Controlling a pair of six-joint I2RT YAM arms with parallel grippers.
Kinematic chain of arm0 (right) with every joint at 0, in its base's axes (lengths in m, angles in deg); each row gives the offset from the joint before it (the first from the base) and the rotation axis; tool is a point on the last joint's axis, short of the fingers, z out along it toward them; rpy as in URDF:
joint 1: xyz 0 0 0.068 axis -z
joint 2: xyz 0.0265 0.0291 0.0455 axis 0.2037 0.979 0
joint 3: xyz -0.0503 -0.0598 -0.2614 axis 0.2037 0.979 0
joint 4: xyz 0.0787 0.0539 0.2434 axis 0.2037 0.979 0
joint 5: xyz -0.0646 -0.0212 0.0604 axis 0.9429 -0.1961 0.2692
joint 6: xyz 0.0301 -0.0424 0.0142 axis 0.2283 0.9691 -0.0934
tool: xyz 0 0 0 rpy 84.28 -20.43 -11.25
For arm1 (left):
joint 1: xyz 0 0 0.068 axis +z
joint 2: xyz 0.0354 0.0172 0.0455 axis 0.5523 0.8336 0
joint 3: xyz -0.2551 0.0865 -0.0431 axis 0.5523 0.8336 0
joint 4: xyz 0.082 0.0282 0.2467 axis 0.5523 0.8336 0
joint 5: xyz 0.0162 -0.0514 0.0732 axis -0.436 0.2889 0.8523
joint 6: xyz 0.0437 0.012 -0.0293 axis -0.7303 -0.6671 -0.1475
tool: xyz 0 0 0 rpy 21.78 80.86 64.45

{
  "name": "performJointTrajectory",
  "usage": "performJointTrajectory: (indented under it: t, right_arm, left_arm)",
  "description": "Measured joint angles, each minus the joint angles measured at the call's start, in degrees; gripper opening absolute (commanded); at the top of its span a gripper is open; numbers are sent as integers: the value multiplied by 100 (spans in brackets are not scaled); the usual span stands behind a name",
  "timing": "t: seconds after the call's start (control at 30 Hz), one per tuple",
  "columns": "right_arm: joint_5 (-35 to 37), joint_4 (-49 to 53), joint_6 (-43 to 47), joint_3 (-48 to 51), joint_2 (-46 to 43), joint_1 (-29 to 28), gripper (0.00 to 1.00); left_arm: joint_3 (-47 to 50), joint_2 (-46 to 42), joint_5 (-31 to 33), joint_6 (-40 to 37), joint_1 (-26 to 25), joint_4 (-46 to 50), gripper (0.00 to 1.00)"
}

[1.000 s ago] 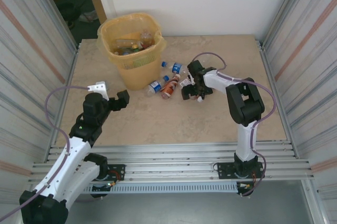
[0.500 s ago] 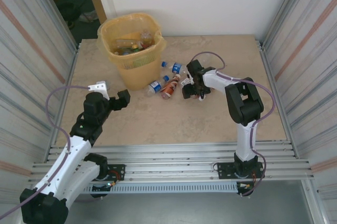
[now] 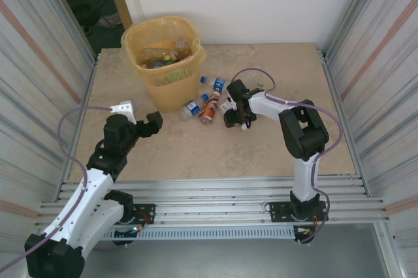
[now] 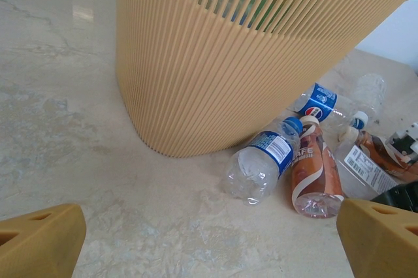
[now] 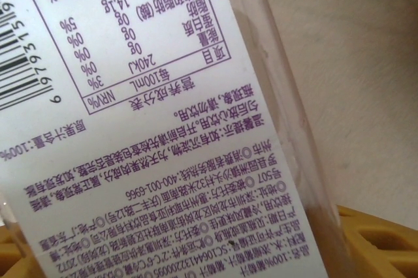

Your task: Put the plastic bottles in the bin

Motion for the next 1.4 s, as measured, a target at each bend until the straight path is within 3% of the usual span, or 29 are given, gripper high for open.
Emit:
performJointTrajectory:
  t: [0.27, 0.5, 0.93, 1.17, 1.4]
  right_arm:
    - [356, 42, -236, 299, -844, -212, 45]
    - [758, 52, -411, 402, -1714, -581, 43]
    - [986, -629, -407, 627, -3215, -1506, 46]
    - [1034, -955, -367, 813, -3622, -1810, 46]
    - [1187, -1069, -229, 850, -3720, -2037, 46]
  left_arm:
    - [-2, 0, -297, 61, 37, 0, 99]
    - [-234, 175, -922, 240, 11, -203, 99]
    - [-1539, 1423, -1303, 544, -1478, -966, 97]
    - [-2044, 2153, -1633, 745, -1808, -1458, 96]
    - [-2328, 2640, -2006, 1115, -1884, -2006, 87]
